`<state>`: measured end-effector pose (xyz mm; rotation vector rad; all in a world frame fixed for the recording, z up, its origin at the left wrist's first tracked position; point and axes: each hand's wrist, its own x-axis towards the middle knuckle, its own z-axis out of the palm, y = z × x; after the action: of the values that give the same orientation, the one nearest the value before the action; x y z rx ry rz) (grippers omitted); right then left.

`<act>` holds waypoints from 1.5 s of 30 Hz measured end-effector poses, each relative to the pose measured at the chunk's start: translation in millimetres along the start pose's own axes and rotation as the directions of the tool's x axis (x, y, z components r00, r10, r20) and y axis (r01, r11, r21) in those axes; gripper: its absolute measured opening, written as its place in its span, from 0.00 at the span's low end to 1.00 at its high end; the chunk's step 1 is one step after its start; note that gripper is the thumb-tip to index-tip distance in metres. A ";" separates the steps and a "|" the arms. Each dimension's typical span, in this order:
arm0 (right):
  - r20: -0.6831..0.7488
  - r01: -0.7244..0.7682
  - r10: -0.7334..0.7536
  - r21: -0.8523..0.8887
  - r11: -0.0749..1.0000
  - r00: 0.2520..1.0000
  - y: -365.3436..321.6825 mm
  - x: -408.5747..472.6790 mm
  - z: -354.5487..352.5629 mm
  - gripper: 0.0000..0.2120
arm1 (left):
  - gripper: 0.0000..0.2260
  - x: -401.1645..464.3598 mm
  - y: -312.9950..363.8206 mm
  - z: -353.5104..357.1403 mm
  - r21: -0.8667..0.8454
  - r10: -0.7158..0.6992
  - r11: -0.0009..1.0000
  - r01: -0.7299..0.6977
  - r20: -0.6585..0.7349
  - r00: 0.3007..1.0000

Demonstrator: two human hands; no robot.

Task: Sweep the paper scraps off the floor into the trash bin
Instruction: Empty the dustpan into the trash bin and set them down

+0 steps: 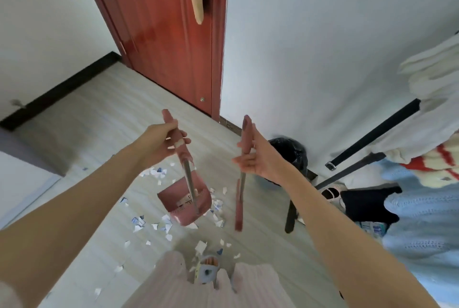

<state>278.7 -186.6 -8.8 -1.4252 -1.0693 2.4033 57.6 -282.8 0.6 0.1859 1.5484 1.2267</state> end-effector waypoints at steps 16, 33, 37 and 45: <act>0.355 0.448 -0.421 -0.882 0.146 0.835 -57.0 44.6 24.0 0.17 | 0.08 29.4 -10.7 48.6 -0.497 -0.023 0.857 -0.136 -0.300 0.954; 0.393 0.448 -0.328 -0.887 0.112 0.859 -92.5 106.9 7.7 0.13 | 0.09 85.4 -38.7 68.0 -0.538 -0.073 0.839 -0.082 -0.261 0.963; 0.291 0.377 -0.346 -0.901 0.214 0.892 -128.6 116.7 -1.4 0.12 | 0.11 102.4 -13.8 77.7 -0.586 -0.039 0.800 -0.129 -0.265 0.963; 0.102 0.255 -0.378 -0.888 0.383 0.920 -189.6 162.0 -56.5 0.05 | 0.14 165.4 44.7 114.9 -0.541 0.006 0.829 -0.144 -0.250 0.968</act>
<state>196.3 55.3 -18.3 -1.3044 -2.5319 1.3816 63.9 -84.2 -54.7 -0.2986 1.3193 1.7649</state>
